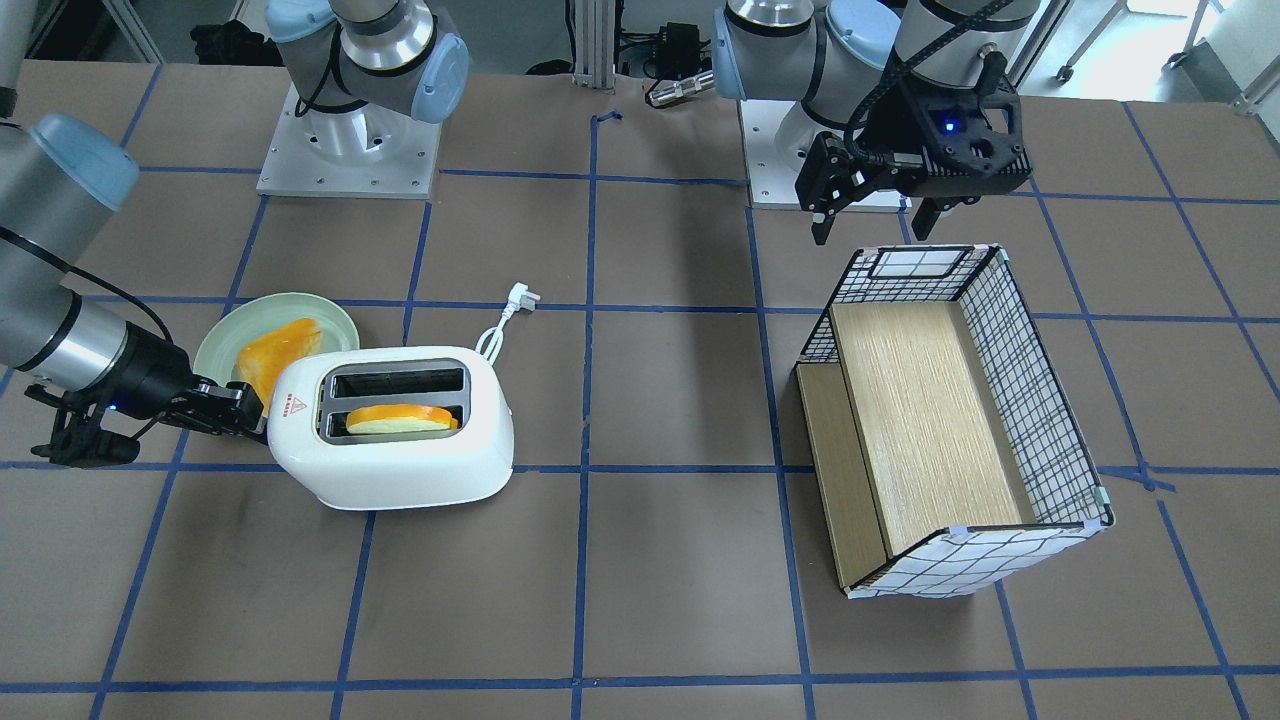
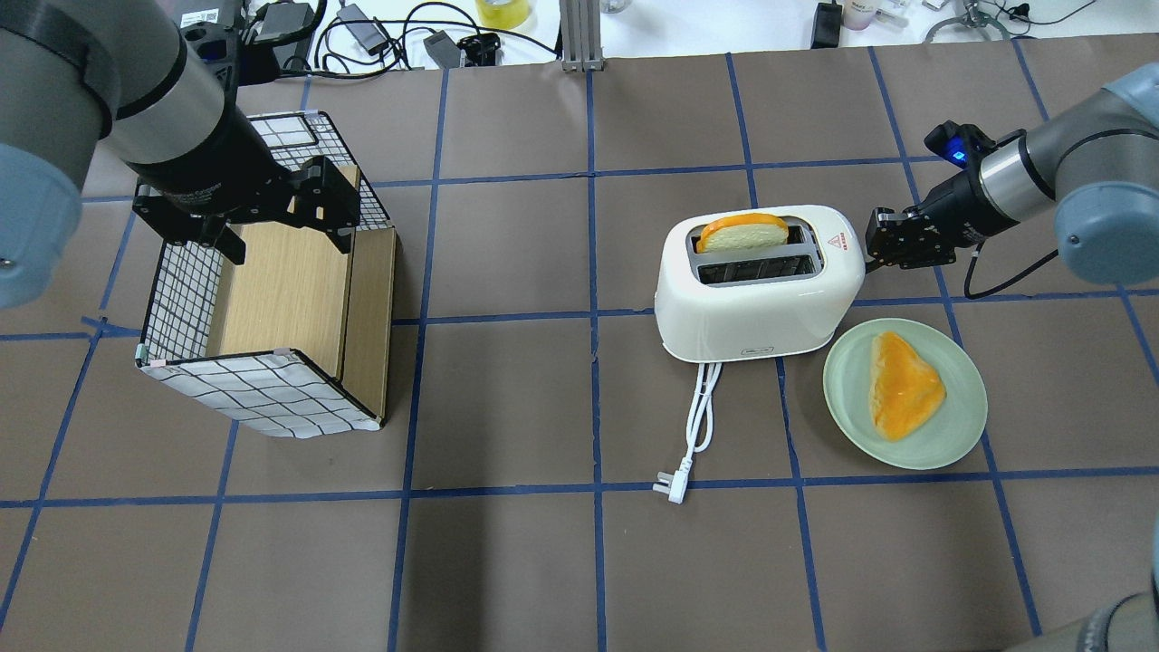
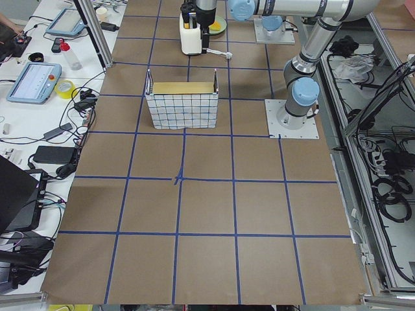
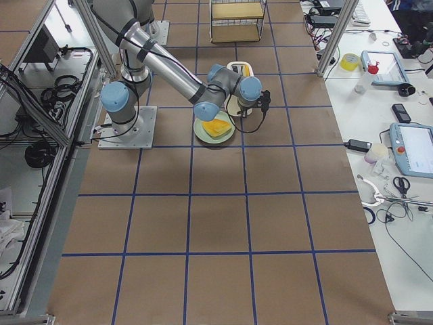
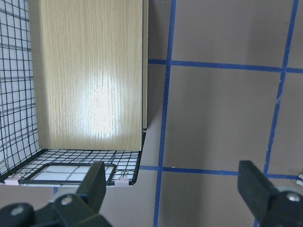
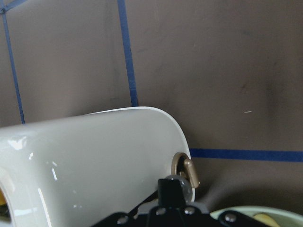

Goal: Press toaster with right arm
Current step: 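Press the toaster lever down with the right gripper, then lift the right gripper up off the toaster lever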

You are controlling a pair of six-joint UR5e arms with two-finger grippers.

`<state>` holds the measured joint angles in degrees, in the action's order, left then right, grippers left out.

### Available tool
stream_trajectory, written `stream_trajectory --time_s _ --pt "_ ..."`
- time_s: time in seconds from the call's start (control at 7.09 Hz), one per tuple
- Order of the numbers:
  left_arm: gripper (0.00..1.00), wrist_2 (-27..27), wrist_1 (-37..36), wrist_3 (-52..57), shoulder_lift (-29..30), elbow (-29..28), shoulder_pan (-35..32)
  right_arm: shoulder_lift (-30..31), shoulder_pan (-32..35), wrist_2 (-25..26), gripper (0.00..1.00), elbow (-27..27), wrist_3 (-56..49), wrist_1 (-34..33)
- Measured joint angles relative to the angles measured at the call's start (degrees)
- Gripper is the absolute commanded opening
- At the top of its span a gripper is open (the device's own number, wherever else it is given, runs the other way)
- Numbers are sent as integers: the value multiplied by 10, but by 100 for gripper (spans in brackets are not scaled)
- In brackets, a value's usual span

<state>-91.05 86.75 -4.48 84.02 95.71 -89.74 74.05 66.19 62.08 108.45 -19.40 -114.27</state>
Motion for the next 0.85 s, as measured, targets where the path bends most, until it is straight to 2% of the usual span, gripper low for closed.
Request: stream_trajectory --time_s 0.85 --pt "100 0 0 0 0 0 0 15 0 10 0 -7 12 6"
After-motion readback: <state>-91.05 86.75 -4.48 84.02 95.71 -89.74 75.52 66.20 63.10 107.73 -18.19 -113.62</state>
